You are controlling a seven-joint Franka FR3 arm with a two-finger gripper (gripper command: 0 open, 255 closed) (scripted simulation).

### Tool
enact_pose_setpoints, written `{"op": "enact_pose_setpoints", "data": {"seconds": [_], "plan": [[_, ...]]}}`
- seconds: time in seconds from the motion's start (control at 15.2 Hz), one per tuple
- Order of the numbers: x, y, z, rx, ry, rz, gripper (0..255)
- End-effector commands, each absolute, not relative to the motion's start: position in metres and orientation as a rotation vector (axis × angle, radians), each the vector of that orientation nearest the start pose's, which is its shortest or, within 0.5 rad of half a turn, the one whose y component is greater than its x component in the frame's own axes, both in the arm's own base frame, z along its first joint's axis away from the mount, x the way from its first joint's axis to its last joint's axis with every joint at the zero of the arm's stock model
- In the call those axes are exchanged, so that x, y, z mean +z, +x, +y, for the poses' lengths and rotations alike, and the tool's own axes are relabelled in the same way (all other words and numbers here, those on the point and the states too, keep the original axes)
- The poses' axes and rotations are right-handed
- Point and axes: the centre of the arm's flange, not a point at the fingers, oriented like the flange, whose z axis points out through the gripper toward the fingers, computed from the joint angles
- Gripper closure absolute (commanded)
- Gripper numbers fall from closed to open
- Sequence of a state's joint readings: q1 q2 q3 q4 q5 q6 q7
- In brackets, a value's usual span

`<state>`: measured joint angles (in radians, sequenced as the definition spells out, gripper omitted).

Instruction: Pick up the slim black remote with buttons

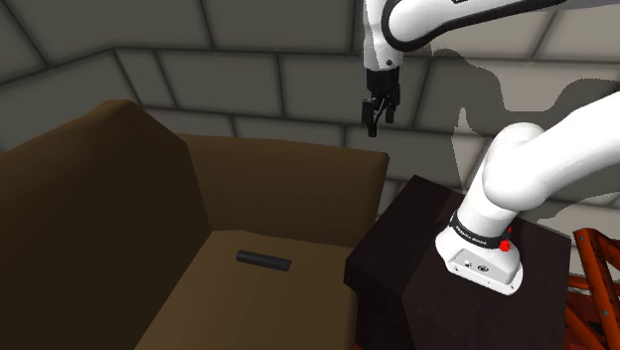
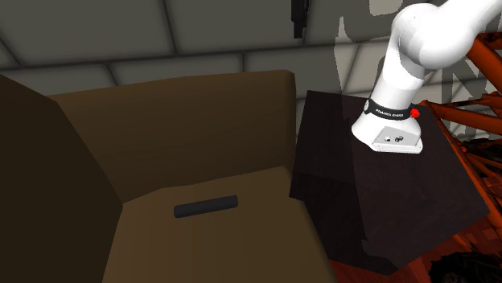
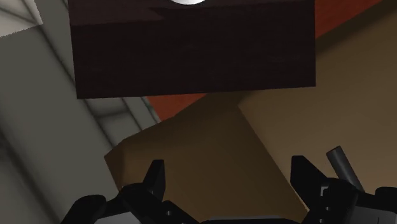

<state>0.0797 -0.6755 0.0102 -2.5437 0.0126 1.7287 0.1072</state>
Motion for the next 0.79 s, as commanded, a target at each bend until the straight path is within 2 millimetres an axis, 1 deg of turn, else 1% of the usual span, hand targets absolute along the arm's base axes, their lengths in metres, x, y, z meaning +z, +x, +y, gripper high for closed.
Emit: {"op": "enact_pose_setpoints", "data": {"seconds": [0.0,0.73], "plan": [[0.459,0.340,0.047,0.207,-3.139,0.003,0],[0.354,0.390,0.129,0.158,-3.118,-0.177,0]]}}
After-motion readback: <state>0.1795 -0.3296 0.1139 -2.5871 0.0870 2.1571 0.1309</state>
